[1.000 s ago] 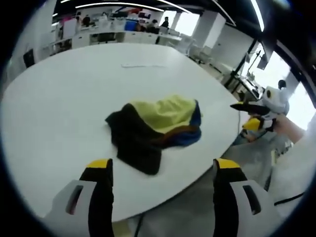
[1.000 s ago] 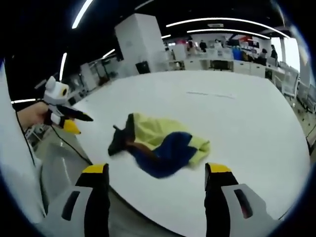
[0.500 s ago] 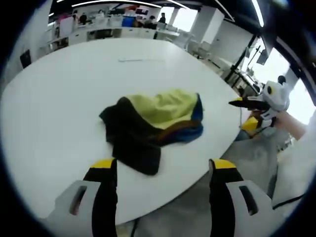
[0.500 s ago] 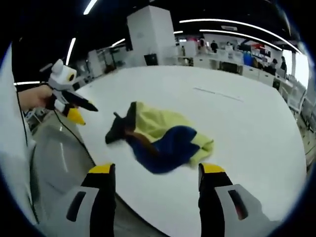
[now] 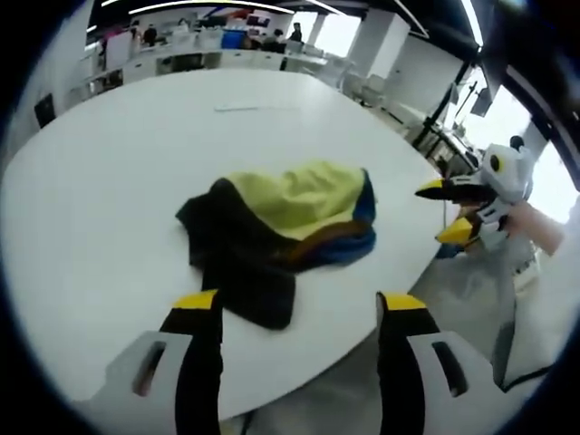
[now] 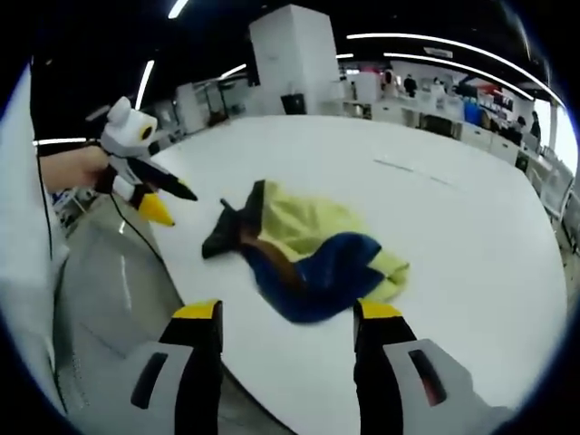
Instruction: Fold the garment on the visible template until the final outline fits inside the template.
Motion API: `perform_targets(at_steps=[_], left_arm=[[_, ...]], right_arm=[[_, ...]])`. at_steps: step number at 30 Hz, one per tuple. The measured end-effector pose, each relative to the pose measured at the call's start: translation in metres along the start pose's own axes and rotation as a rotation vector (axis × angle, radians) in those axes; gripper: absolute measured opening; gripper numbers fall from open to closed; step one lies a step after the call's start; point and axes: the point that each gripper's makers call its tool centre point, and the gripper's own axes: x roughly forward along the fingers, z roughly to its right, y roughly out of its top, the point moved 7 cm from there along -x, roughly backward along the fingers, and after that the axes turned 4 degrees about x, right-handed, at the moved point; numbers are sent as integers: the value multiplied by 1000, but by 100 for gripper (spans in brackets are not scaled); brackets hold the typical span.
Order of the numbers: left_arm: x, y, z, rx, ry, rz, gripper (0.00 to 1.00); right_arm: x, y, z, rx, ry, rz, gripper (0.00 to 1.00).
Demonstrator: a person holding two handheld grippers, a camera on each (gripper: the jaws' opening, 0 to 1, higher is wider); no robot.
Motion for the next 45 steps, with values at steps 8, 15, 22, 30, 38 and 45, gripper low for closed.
perform_targets(at_steps=[8, 15, 22, 30, 38, 45], left_arm=[[11, 3, 0, 28, -10, -12, 59], [22, 7, 0, 62, -26, -25, 58], [30, 15, -1, 133, -34, -21, 53], [43, 17, 4, 187, -59, -47, 48], [52, 18, 3, 209, -78, -62, 44], [61, 17, -2, 245, -75, -85, 40]], right_arm=[[8, 2, -3, -26, 34, -21, 52], [17, 3, -4, -57, 50, -42, 49], [27, 2, -2, -81, 57, -61, 45], [38, 1, -9, -94, 88, -74, 42], [44, 1, -5, -106, 72, -65, 34], [54, 0, 5, -141, 34, -68, 27]])
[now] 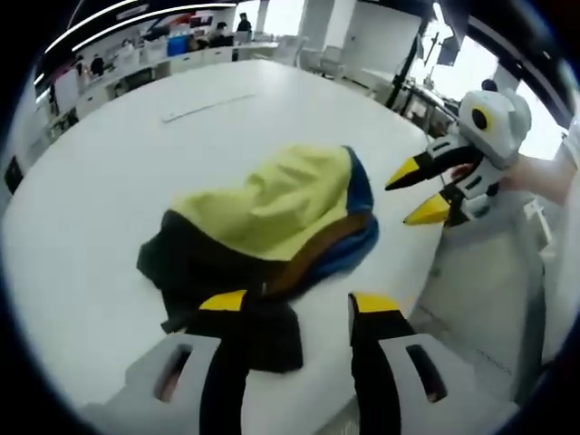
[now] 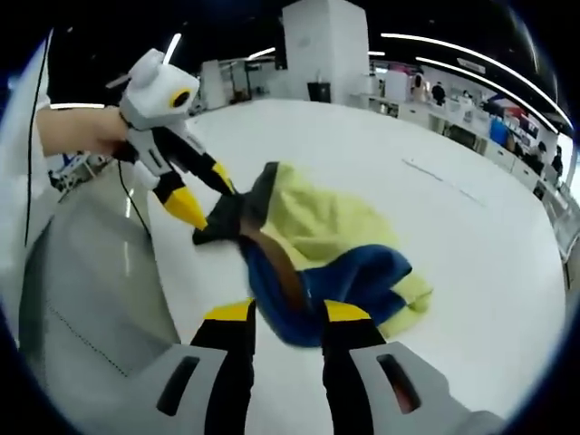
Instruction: Fold the garment on the visible template until the final outline fits inside the template.
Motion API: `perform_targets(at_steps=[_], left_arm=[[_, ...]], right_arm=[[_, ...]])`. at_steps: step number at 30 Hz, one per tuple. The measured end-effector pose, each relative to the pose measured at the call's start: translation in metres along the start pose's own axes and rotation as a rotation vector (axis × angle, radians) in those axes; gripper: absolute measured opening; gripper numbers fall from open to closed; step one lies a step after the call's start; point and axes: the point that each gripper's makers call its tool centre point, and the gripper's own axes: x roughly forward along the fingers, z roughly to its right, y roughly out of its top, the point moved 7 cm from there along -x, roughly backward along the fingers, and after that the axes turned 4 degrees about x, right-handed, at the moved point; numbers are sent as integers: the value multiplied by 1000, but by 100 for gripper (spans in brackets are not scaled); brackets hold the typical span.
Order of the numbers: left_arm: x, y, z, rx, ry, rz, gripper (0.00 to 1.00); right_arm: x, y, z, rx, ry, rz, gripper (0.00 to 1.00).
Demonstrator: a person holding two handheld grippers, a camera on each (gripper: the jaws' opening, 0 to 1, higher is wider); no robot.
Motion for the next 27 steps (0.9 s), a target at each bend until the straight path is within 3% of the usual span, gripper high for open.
perform_targets(at_steps=[9, 16, 27], left_arm=[[10, -2, -1, 49, 13, -27, 34], [18, -5, -5, 38, 26, -18, 28], [28, -9, -6, 62, 26, -17, 23]], right_arm=[[13, -3, -1, -55, -11, -41, 24], [19, -6, 4, -81, -43, -59, 17], [29, -5, 3, -132, -20, -70, 18]])
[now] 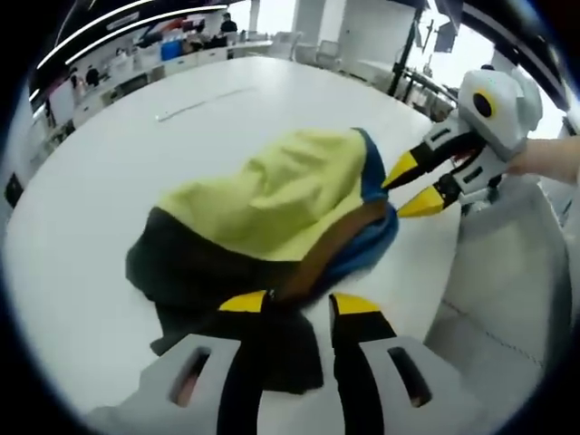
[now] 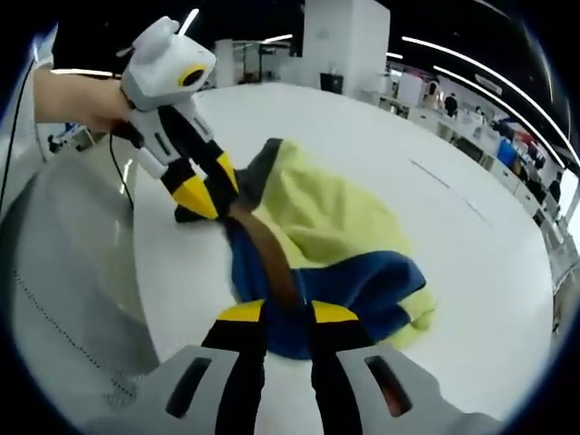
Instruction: Fold the garment on the visible template until the final outline fits inside the template.
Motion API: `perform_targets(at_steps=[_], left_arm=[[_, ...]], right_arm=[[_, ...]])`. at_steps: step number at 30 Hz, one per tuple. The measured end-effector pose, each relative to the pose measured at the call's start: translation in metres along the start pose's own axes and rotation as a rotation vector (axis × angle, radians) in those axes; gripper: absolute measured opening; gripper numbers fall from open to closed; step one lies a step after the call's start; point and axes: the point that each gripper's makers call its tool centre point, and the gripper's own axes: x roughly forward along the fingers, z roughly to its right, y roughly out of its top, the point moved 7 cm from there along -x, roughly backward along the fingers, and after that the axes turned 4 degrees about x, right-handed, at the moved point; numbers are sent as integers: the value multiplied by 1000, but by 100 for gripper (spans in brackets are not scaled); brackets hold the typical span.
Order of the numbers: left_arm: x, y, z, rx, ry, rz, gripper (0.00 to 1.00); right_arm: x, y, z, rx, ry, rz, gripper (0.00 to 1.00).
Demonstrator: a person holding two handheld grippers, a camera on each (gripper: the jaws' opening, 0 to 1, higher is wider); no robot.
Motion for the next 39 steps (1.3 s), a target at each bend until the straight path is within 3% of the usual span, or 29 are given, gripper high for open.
perform_targets(at_steps=[10, 17, 25, 27, 31, 35, 39], left_arm=[[6, -2, -4, 18, -3, -13, 18], [15, -2, -6, 85, 23, -37, 17], [17, -2, -7, 105, 42, -43, 11], [17, -2, -8, 104, 45, -42, 10], [18, -4, -9, 101, 51, -45, 8], [19, -4, -9, 108, 59, -47, 5], [21, -4, -9, 101, 59, -49, 4]], right_arm=[[9, -8, 3, -3, -2, -27, 17], [14, -10, 5, -9, -18, -41, 15], [16, -14, 8, -6, -42, -51, 12], [16, -12, 6, -24, -47, -47, 13], [14, -7, 4, -194, -96, -47, 12], [17, -7, 0, -166, -94, -48, 17], [19, -8, 3, -141, -131, -43, 15]])
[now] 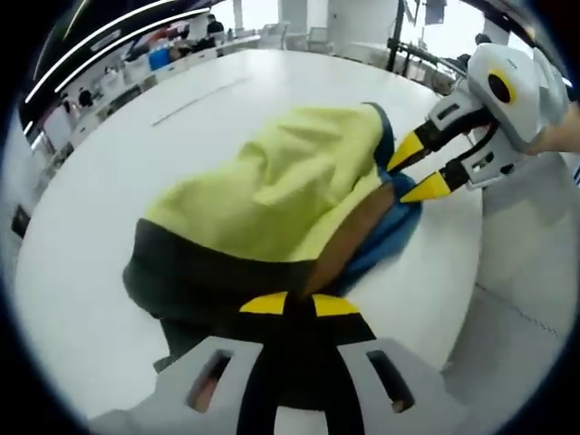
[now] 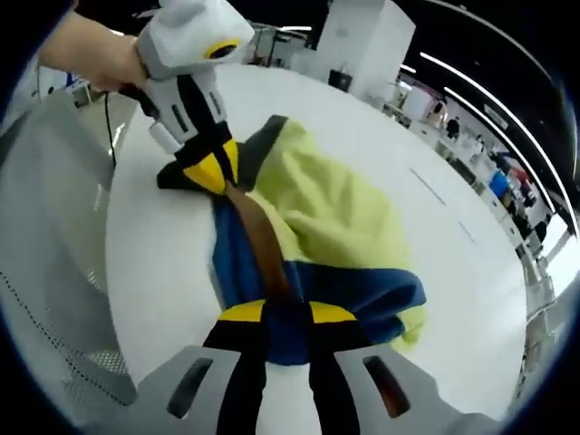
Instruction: Fold the garment on the visible template until the final outline fits inside the template.
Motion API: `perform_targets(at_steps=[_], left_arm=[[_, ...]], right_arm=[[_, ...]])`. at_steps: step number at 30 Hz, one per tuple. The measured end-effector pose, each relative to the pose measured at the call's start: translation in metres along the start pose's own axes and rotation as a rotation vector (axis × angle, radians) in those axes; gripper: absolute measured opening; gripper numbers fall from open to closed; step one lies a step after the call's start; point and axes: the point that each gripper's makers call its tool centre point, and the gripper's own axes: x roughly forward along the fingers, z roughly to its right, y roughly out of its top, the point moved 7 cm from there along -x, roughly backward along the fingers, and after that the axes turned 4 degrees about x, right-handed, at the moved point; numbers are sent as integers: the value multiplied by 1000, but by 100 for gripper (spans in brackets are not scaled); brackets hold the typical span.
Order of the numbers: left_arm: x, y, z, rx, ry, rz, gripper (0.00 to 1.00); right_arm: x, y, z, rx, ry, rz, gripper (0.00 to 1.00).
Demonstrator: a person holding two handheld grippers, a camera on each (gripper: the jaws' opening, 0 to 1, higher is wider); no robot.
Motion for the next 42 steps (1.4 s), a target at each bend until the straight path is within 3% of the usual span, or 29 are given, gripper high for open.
perform_targets(at_steps=[7, 16, 33, 42], left_arm=[[0, 0, -2, -19, -2, 4, 3], [-3, 3, -3, -42, -6, 15, 1], [-26, 15, 2, -67, 0, 81, 0], [-60, 26, 7, -105, 20, 156, 0]], right_arm=[[10, 3, -2, 12, 1, -6, 18], [13, 3, 1, 32, -34, -9, 13], [-23, 11, 6, 43, -29, 31, 6], [-51, 30, 3, 43, -41, 77, 4]])
